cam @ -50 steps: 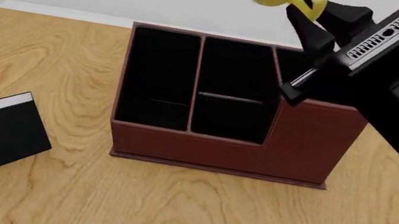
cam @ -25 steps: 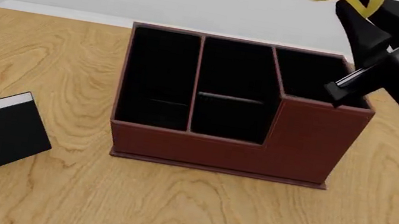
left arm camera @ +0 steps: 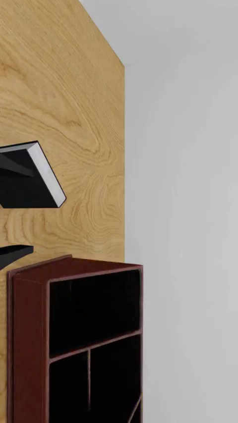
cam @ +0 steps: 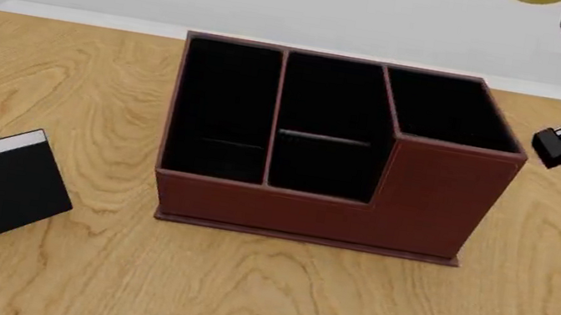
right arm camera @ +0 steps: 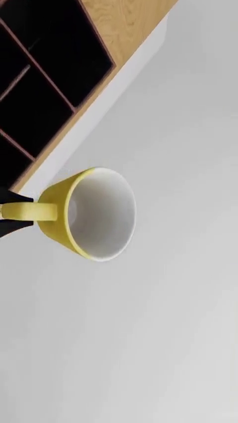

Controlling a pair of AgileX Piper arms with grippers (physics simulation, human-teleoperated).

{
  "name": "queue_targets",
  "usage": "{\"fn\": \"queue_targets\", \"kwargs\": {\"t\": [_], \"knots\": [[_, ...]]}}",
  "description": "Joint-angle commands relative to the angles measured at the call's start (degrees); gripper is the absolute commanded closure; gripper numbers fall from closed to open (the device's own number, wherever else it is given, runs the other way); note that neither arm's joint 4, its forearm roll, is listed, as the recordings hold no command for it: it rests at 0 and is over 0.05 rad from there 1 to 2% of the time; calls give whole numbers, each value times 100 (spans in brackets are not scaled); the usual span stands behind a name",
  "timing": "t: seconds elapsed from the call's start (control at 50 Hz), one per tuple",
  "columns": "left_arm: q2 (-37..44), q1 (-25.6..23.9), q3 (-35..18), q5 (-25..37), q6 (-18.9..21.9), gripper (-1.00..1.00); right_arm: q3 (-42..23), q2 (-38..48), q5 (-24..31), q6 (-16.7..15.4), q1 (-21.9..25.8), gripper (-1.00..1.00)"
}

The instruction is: Pick up the yellow and white mug and place it to the right of the caddy.

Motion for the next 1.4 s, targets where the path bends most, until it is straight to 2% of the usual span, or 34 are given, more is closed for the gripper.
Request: {"fn": "queue_targets", "kwargs": {"t": [0.02, 0.14, 0.32, 0.6, 0.72, 0.76, 0.8, 0.82, 0.86, 0.9, 0.92, 1.0, 1.02, 1.06, 1.12, 1.18, 1.22, 1.26, 1.28, 1.32, 1.34, 1.4], "knots": [[0, 0, 0, 0, 0, -100, 79, -647, 395, 81, -425, 100], [0, 0, 0, 0, 0, -100, 139, -882, 526, 123, -532, 100], [0, 0, 0, 0, 0, -100, 184, -1745, 1180, 208, -898, 100], [0, 0, 0, 0, 0, -100, 29, -2421, 1862, 320, -1143, 100], [0, 0, 0, 0, 0, -100, 13, -2837, 2128, 468, -1290, 100], [0, 0, 0, 0, 0, -100, -84, -3086, 2314, 625, -1352, 100], [0, 0, 0, 0, 0, -100, -71, -3132, 2353, 620, -1366, 100], [0, 0, 0, 0, 0, -100, -109, -3255, 2411, 781, -1344, 100], [0, 0, 0, 0, 0, -100, -87, -3288, 2465, 759, -1370, 100], [0, 0, 0, 0, 0, -100, -204, -3426, 2619, 1195, -1307, 100], [0, 0, 0, 0, 0, -100, -223, -3586, 2645, 1304, -1402, 100], [0, 0, 0, 0, 0, -100, -255, -3663, 2729, 1361, -1371, 100], [0, 0, 0, 0, 0, -100, -195, -3580, 2788, 1260, -1437, 100], [0, 0, 0, 0, 0, -100, -305, -3726, 2886, 1540, -1468, 100], [0, 0, 0, 0, 0, -100, -287, -3774, 2914, 1473, -1551, 100], [0, 0, 0, 0, 0, -100, -308, -3902, 3009, 1552, -1598, 100], [0, 0, 0, 0, 0, -100, -356, -4044, 3093, 1716, -1722, 100], [0, 0, 0, 0, 0, -100, -325, -4031, 3138, 1649, -1736, 100], [0, 0, 0, 0, 0, -100, -483, -4210, 3181, 2031, -1783, 100], [0, 0, 0, 0, 0, -100, -473, -4169, 3314, 1764, -1856, 100], [0, 0, 0, 0, 0, -100, -555, -4221, 3358, 1910, -1860, 100], [0, 0, 0, 0, 0, -100, -490, -4200, 3425, 1877, -1876, 100]]}}
